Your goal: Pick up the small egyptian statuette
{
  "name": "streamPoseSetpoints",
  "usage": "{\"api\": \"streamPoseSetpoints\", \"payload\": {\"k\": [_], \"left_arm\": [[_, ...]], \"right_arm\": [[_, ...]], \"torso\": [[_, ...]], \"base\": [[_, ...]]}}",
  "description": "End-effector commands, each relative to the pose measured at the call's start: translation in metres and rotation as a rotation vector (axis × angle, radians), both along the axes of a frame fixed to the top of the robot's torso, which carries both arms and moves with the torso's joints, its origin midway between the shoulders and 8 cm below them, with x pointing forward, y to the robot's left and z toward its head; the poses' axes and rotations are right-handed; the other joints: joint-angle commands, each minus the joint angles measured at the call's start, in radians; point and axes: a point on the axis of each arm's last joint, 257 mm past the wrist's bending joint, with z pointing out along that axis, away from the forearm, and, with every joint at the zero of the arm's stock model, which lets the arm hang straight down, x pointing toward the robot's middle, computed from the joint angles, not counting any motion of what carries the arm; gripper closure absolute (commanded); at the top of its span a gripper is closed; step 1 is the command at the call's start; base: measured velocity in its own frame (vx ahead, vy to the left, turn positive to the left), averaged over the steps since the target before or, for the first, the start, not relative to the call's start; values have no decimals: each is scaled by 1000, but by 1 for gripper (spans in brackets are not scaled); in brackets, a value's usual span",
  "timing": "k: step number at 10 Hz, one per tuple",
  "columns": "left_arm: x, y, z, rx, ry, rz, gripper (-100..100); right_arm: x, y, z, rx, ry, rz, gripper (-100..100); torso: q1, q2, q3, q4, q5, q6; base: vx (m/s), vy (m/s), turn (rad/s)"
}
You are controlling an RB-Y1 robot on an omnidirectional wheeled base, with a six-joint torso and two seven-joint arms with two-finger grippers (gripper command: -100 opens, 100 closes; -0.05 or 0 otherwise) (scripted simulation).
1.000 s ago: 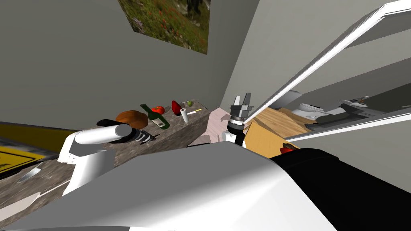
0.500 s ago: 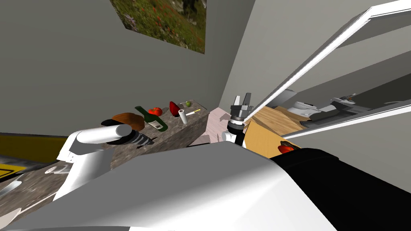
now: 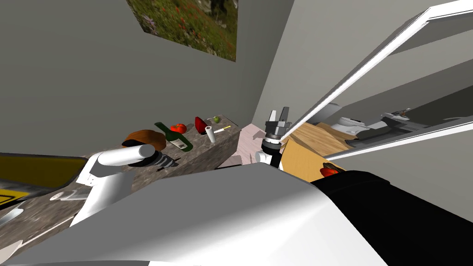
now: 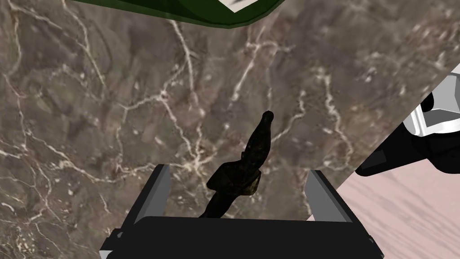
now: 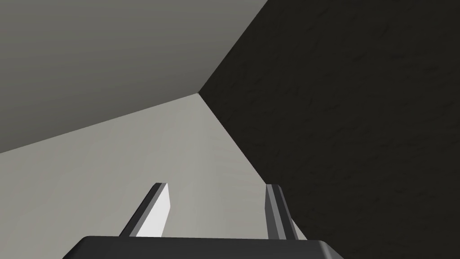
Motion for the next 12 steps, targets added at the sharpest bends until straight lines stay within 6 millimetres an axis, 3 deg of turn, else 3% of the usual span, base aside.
{"api": "streamPoseSetpoints", "payload": {"k": [1,2,6,7,8,11,12], "left_arm": [[0,0,0,0,0,0,-100],[1,0,-1,1,-2,-1,100],[1,1,0,2,-3,-2,100],[1,1,0,2,-3,-2,0],[-1,-2,7,0,-2,0,100],[-1,-3,14,1,-4,-1,100],[-2,-4,14,0,-2,0,0]], "right_arm": [[0,0,0,0,0,0,0],[0,0,0,0,0,0,0],[0,0,0,0,0,0,0],[0,0,0,0,0,0,0],[0,0,0,0,0,0,0],[0,0,0,0,0,0,0],[0,0,0,0,0,0,0]], "torso": [[0,0,0,0,0,0],[0,0,0,0,0,0],[2,-2,-2,-1,2,1],[2,-2,-2,-1,2,1],[2,-2,-2,-1,2,1],[3,-2,-2,-1,2,1],[3,-2,-2,-1,3,0]], "base": [[0,0,0],[0,0,0],[0,0,0],[0,0,0],[-1,5,-10],[-1,6,-4],[0,0,0]]}}
